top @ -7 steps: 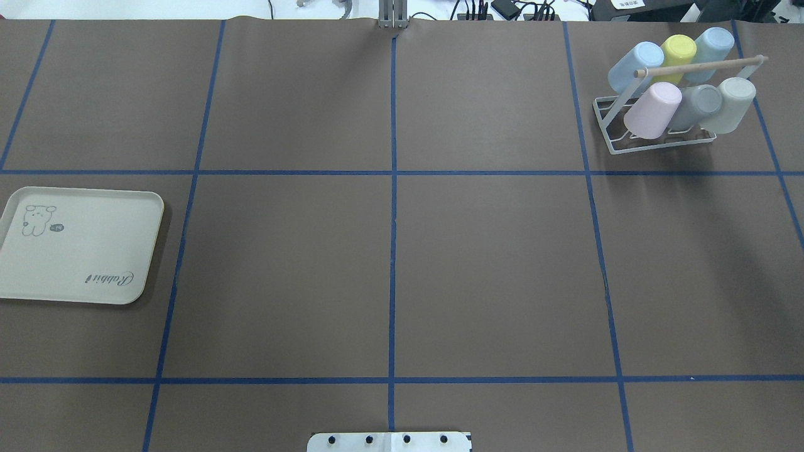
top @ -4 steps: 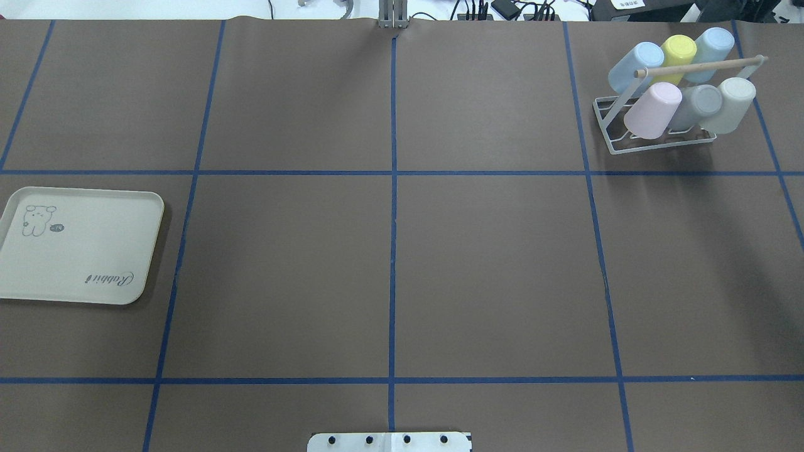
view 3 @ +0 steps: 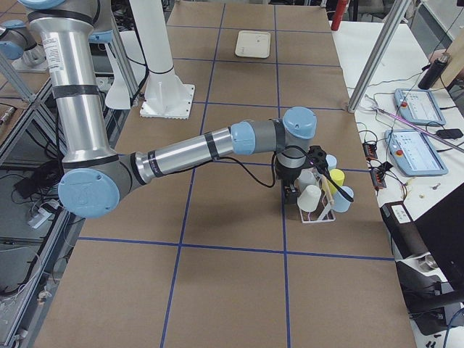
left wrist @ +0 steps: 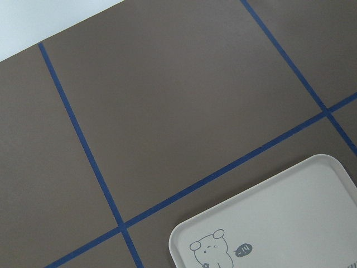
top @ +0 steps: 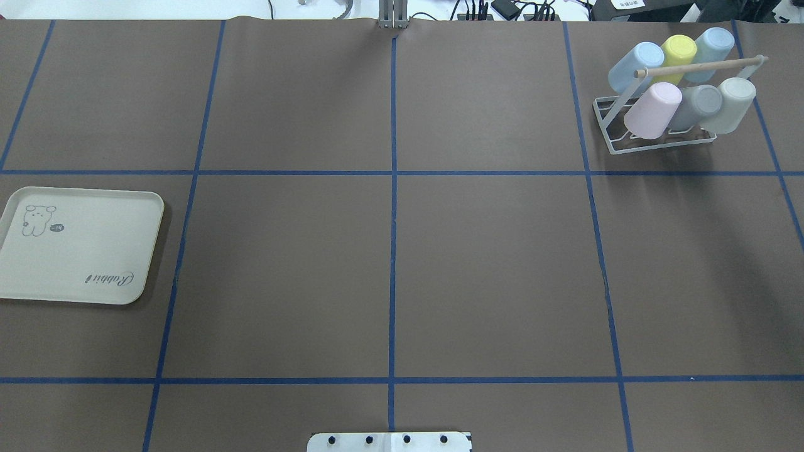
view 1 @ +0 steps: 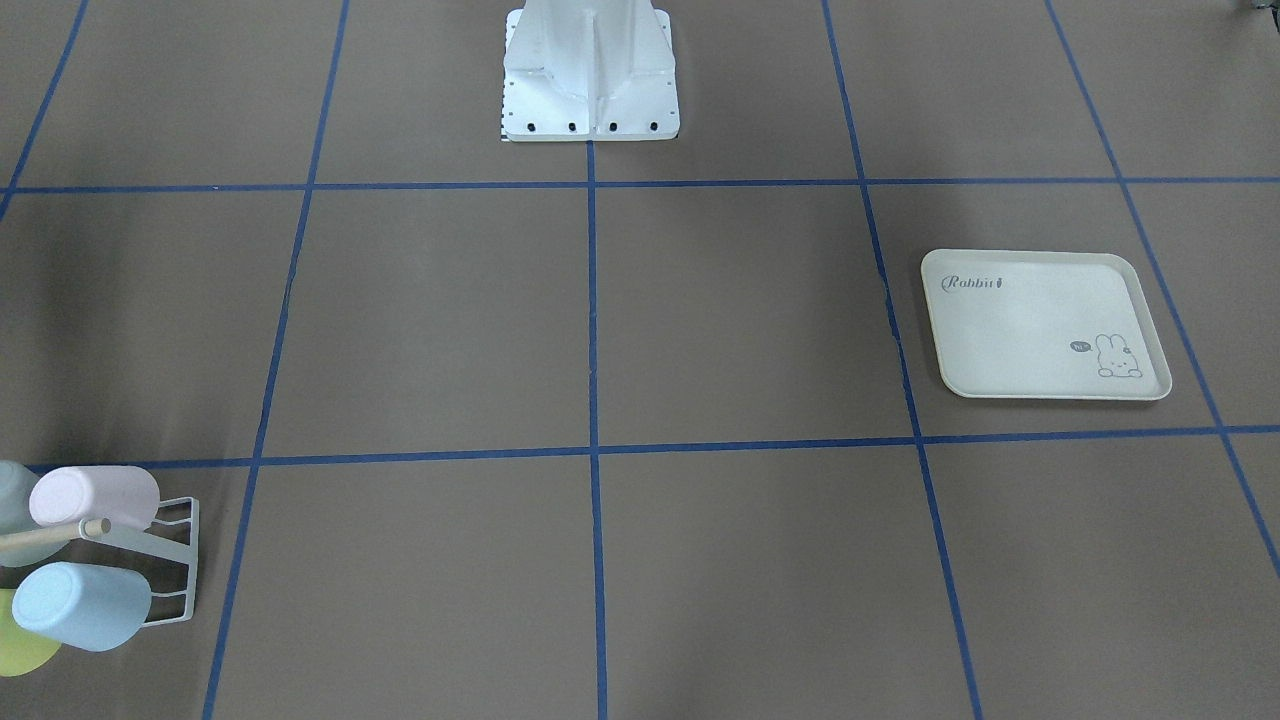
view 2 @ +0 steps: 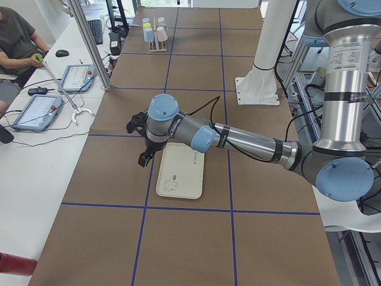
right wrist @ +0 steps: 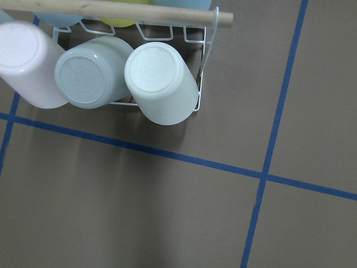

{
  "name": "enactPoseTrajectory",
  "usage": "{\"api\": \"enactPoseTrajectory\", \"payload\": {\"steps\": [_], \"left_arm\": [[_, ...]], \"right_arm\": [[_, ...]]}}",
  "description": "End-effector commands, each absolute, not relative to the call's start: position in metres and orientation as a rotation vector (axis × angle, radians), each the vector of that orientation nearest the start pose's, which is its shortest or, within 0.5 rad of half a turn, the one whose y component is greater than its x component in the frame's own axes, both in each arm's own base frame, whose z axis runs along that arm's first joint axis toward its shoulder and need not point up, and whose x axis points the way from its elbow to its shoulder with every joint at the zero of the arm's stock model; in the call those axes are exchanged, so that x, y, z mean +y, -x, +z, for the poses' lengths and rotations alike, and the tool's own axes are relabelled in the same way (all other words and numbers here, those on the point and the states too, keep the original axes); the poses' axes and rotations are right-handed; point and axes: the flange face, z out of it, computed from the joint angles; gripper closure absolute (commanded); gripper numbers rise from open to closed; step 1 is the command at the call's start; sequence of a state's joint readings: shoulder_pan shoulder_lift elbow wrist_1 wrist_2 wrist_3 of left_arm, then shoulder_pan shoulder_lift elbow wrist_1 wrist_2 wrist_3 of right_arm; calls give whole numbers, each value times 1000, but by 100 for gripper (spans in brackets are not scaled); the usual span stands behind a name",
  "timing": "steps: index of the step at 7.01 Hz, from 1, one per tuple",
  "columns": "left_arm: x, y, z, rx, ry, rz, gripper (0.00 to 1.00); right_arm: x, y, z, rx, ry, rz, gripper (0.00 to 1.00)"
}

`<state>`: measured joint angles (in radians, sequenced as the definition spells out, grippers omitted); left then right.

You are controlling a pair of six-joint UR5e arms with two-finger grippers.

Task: Transfer IKEA cup to right arm and place on rack

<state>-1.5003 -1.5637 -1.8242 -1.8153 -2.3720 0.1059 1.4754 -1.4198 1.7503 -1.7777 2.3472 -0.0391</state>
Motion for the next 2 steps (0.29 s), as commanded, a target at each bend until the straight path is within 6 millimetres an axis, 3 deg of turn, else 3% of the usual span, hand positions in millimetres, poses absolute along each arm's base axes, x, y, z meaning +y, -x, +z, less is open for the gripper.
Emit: {"api": "enactPoseTrajectory", "payload": {"steps": [1, 2], "left_arm": [[-502, 26, 511, 781, -473, 358, 1], [-502, 26, 505, 780, -483, 362, 1]], "right_arm": [[-543, -14, 552, -930, -8, -112, 0], [-545, -15, 554, -924, -8, -111, 0]]}}
